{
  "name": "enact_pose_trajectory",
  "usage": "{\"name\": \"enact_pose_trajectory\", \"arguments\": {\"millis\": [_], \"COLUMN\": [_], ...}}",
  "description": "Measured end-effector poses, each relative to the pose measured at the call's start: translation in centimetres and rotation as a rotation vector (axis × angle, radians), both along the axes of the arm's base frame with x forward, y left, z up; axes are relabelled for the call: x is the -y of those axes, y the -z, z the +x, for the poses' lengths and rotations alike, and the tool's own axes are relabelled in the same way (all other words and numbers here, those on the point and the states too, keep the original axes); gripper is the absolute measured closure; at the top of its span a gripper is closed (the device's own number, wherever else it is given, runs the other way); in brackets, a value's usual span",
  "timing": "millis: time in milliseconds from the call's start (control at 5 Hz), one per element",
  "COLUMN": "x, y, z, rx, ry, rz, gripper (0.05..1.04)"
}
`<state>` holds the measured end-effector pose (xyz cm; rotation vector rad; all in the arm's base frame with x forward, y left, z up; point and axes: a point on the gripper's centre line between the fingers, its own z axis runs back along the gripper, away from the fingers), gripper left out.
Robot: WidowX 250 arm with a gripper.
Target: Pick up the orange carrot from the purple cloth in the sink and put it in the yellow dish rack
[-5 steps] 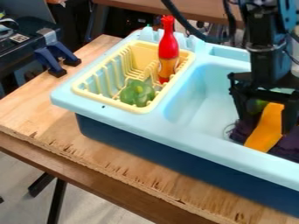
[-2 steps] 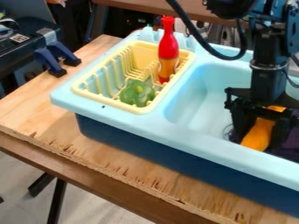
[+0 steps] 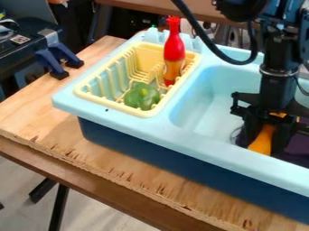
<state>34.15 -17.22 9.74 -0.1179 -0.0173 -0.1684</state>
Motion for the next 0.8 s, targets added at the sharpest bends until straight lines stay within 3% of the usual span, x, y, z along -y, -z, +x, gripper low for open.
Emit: {"name": "enact_pose_trajectory", "arguments": {"millis": [200, 600, 800], "x": [-0.2, -3.4, -6.3], "y": [-3.0, -11.3, -12.7], "z": [-1.0, -3.1, -3.9], "rx": [0.083, 0.295, 0.279], "ry": [0.023, 0.040, 0.019], "rz": [-0.046, -0.167, -0.110], "gripper": [0.638, 0.638, 0.638]}}
